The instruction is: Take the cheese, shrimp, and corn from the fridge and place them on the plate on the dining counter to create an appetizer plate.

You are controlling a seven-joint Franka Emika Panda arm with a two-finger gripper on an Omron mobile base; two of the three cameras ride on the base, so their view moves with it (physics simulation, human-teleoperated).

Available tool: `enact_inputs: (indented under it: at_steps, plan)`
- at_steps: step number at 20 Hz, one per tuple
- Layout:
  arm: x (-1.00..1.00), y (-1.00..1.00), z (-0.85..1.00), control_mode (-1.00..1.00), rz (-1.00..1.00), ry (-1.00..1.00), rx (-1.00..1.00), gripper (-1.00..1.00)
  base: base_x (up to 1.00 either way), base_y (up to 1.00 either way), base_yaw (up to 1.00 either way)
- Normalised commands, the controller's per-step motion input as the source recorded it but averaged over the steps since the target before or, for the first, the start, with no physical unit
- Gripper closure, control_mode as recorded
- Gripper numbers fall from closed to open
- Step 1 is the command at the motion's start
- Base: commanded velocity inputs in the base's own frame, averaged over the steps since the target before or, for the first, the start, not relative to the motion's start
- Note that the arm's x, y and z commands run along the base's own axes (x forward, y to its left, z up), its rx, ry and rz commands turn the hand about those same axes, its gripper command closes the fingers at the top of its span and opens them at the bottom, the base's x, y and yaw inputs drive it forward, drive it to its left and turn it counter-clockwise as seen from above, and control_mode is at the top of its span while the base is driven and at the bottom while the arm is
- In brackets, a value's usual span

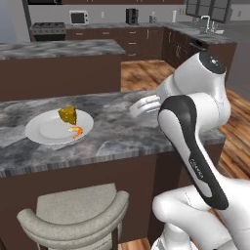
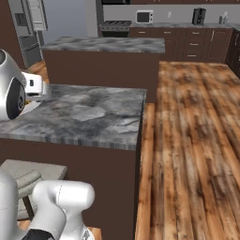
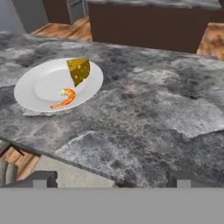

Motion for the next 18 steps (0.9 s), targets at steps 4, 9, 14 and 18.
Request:
enact_inputs:
  at_steps: [4,9,14,18]
  plan:
    - [0.00,-0.17,0.00,1.00,-0.06,0.07,0.00,-1.00,-0.09,-0.21,-0.08]
    - [0.00,0.00,0.00,1.00,0.00,0.00,0.00,-1.00,-0.65,-0.95,-0.31]
    - [0.00,0.00,0.00,1.00,0.00,0.00,0.00,-1.00,-0.50,-1.00,-0.29]
    - [0.00,0.00,0.00,1.00,0.00,0.00,0.00,-1.00,0.10,-1.00,-0.15]
